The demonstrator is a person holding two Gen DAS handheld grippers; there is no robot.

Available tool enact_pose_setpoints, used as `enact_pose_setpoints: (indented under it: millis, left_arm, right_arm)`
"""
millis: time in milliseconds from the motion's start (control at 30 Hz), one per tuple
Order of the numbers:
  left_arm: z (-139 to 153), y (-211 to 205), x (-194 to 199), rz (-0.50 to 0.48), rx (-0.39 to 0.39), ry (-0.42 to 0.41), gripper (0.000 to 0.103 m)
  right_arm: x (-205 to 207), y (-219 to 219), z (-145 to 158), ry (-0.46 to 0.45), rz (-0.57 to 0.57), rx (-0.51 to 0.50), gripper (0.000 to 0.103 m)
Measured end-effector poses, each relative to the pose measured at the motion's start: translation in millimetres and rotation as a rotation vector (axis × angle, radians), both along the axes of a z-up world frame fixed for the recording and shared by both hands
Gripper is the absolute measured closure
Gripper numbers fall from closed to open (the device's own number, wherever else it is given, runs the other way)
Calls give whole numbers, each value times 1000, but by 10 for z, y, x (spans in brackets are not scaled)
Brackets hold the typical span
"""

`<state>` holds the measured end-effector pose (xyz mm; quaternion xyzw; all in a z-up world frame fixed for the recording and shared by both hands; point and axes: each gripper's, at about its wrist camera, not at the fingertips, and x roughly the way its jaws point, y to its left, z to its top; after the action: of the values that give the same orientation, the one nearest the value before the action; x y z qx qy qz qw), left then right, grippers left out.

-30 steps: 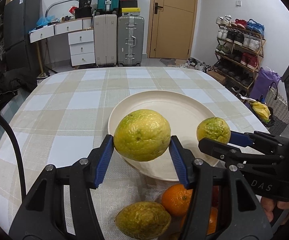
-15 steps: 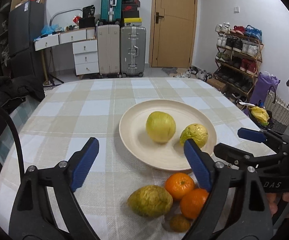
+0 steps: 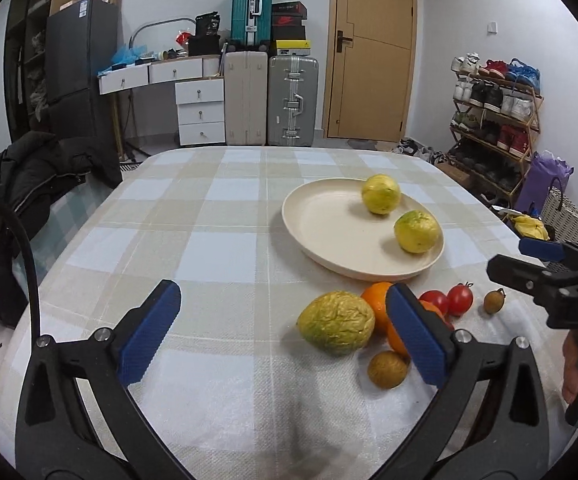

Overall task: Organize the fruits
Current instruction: 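Withdraw both grippers and move the right gripper toward the small brown pear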

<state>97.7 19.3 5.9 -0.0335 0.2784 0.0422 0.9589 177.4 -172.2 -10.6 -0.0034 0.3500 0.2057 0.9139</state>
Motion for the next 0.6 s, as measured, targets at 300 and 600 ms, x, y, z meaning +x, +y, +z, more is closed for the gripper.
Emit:
enact_pose_setpoints:
  millis: [300, 600]
  left_arm:
    - [22, 84, -31, 29, -22, 4, 1]
    - [-34, 188, 54, 30, -27, 49, 1]
  right_arm:
    - [-206, 186, -20, -23, 42, -87, 0]
    - [-251, 230, -148, -8, 30, -94, 0]
